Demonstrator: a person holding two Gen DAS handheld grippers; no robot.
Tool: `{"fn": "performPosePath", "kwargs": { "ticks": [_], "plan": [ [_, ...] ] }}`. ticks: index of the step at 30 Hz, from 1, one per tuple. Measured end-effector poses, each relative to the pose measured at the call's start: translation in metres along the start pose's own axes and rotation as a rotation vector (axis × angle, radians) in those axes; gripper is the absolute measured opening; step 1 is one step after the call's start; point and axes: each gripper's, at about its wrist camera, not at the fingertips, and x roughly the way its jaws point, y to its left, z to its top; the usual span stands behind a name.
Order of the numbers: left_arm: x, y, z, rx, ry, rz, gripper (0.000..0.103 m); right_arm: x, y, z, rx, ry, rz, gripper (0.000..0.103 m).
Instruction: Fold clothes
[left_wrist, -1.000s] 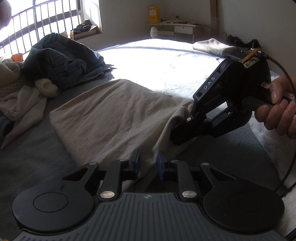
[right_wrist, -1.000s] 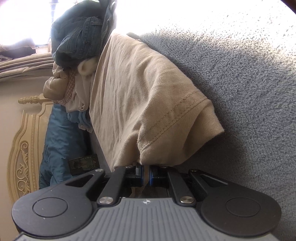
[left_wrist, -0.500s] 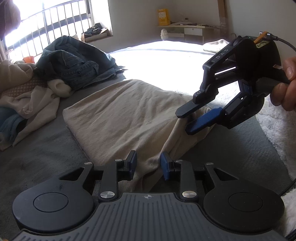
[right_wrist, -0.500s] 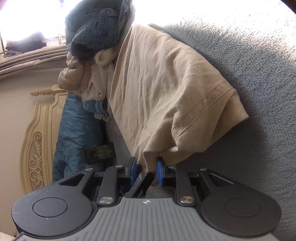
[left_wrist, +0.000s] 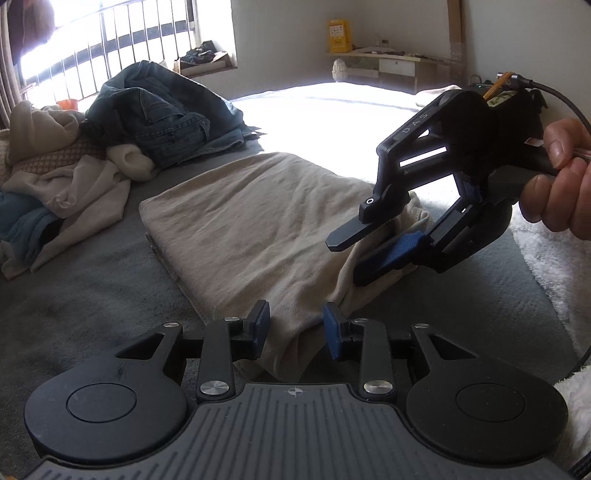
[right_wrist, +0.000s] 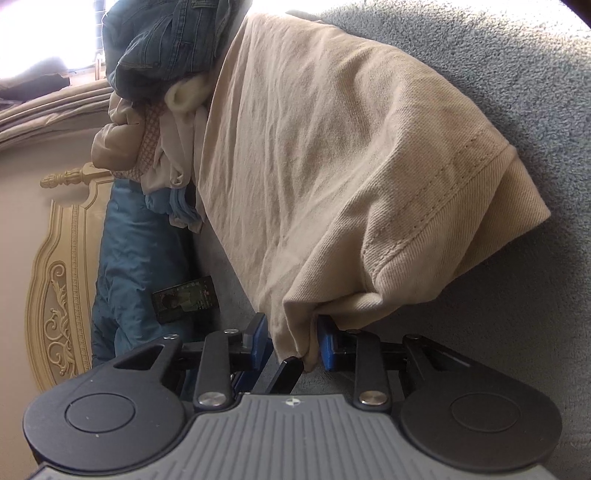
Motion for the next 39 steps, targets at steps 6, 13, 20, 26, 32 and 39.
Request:
{"fn": "performPosePath", "kwargs": {
  "ticks": [6,13,20,26,32,39],
  "plan": [
    [0.006,-0.004,-0.004,0.024,0.011,0.029,0.043,-0.003,-0.004,-0.002,0.009,-0.017,-0.002,0.002],
    [0.010,0.006,-0.005,-0.126,-0.002,0.102,0.043,-0.014,0.001,-0.004,0.010,-0.038,0.106,0.000],
    [0.012,0.003,-0.010,-0.177,-0.008,0.152,0.048,0.002,-0.024,-0.002,0.061,-0.002,-0.018,0.000],
    [0.006,0.015,-0.014,-0.203,0.044,0.080,0.049,0.010,-0.013,-0.001,-0.100,-0.011,-0.099,0.000],
    [-0.011,0.040,-0.019,-0.393,0.019,-0.059,0.053,0.009,-0.013,-0.002,-0.138,-0.005,-0.107,0.000],
    [0.023,0.031,-0.016,-0.406,0.056,-0.014,0.055,-0.010,-0.010,-0.007,-0.106,0.001,-0.155,0.019]
  ]
}}
